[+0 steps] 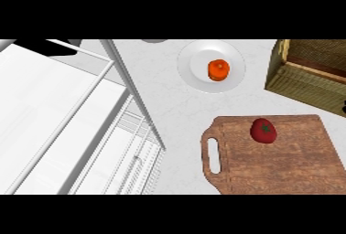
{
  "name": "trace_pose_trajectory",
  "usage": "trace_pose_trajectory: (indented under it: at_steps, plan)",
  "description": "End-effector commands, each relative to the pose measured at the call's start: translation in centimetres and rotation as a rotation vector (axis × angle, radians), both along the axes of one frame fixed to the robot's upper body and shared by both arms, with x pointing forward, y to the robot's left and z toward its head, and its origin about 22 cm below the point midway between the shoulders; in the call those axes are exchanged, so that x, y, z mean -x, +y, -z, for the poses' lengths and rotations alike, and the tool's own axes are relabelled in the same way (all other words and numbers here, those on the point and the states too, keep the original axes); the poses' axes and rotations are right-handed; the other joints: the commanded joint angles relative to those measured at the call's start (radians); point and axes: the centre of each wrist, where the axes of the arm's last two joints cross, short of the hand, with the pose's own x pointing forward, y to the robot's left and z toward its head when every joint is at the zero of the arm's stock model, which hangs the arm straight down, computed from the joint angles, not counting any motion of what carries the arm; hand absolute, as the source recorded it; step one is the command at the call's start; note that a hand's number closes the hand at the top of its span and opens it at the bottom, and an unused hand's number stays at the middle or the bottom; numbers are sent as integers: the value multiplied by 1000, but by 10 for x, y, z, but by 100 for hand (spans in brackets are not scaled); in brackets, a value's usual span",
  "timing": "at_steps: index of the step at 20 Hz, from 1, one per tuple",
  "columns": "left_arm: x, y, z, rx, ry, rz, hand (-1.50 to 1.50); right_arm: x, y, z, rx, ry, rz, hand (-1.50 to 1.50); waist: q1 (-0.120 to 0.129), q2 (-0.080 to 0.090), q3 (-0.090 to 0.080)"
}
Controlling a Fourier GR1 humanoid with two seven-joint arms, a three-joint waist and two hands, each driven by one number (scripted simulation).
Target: Pick the tomato from the cutting board and place it in the basket
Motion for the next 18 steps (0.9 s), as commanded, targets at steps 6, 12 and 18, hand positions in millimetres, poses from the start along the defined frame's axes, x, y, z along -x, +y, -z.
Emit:
trace_pose_trajectory:
  at_steps: [6, 12, 18]
  plan:
    - [36, -10, 64, 45, 355, -24, 0, 9, 10, 26, 0, 6, 27, -150, 31, 17, -22]
    - [35, -6, 66, 43, 337, -12, 0, 5, 14, 44, 4, -2, 61, -150, 56, 22, -22]
    - [29, -14, 67, 27, 342, 4, 0, 0, 21, 55, -16, -17, 56, -150, 55, 23, -22]
